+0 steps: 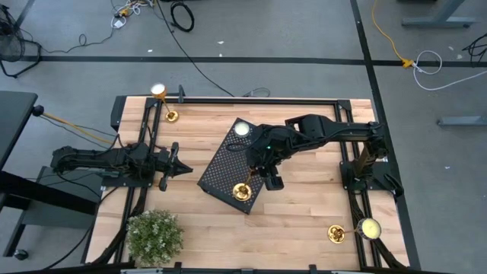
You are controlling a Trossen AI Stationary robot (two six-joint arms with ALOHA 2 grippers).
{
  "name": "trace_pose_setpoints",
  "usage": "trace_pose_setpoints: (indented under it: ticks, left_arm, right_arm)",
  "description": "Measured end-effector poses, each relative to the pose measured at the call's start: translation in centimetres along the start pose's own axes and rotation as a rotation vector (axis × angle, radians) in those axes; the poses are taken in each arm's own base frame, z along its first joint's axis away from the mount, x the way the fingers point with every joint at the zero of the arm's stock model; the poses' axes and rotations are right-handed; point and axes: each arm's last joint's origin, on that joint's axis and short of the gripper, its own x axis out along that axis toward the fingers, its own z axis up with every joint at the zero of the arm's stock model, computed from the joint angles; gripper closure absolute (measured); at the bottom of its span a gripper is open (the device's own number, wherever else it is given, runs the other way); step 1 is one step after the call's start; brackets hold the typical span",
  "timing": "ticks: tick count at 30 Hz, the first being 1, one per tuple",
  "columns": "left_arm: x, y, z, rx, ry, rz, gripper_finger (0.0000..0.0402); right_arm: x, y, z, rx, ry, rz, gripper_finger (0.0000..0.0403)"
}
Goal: Stock candles on shelf
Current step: Put the top right gold candle holder on the shelf, then put the red scented candle on the shelf
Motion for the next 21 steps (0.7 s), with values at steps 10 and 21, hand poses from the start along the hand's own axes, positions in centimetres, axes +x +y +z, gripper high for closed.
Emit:
trace_pose_setpoints:
  ticks: [10, 21]
  left_arm:
    - [0.0, 0.0, 0.0, 0.0, 0.0, 0.0, 0.0387]
    - [0.0, 0.0, -0.01, 0.0, 0.001, 0.0, 0.0387]
  right_arm:
    - [0.52, -0.04, -0.07, 0.006, 0.016, 0.001, 0.0233]
    - [0.36, -0.09, -0.04, 0.008, 0.011, -0.019, 0.021]
